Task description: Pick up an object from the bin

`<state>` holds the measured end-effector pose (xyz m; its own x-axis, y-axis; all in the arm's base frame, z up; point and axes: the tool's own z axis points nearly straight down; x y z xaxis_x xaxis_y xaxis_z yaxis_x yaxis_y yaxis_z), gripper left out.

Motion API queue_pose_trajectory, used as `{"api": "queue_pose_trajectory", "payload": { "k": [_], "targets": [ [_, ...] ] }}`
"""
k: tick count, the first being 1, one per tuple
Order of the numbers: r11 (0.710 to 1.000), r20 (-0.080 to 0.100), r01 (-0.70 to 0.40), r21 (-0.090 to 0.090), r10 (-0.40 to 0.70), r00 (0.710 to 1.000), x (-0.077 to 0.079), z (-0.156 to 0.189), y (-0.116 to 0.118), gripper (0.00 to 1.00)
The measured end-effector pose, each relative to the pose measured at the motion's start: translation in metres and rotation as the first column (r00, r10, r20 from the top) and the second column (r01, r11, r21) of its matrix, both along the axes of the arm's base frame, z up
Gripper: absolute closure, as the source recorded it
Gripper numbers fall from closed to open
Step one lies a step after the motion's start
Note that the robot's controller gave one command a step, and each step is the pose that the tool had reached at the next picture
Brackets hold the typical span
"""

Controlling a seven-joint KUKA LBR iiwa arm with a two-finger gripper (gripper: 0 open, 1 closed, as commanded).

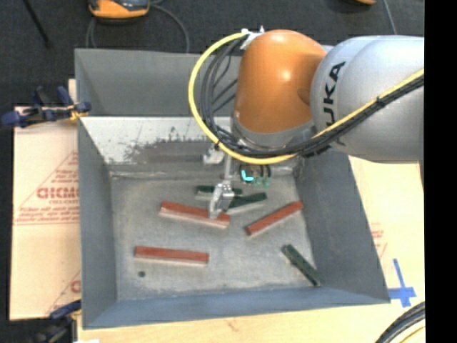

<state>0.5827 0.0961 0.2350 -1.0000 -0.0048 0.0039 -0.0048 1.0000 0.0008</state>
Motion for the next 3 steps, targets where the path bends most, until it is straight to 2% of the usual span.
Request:
{"api": "queue_pose_trajectory", "payload": {
  "k": [1,2,3],
  "targets": [
    [1.0,0.008,0.002,0.001,-0.002,1.0,0.002,0.004,0.0,0.0],
    [1.0,0.015,-0.02,0.0,0.02,1.0,-0.007,-0.039,-0.009,0.0],
    [1.0,0.012,-0.026,-0.001,0.026,1.0,-0.01,-0.054,-0.012,0.0]
  ]
}}
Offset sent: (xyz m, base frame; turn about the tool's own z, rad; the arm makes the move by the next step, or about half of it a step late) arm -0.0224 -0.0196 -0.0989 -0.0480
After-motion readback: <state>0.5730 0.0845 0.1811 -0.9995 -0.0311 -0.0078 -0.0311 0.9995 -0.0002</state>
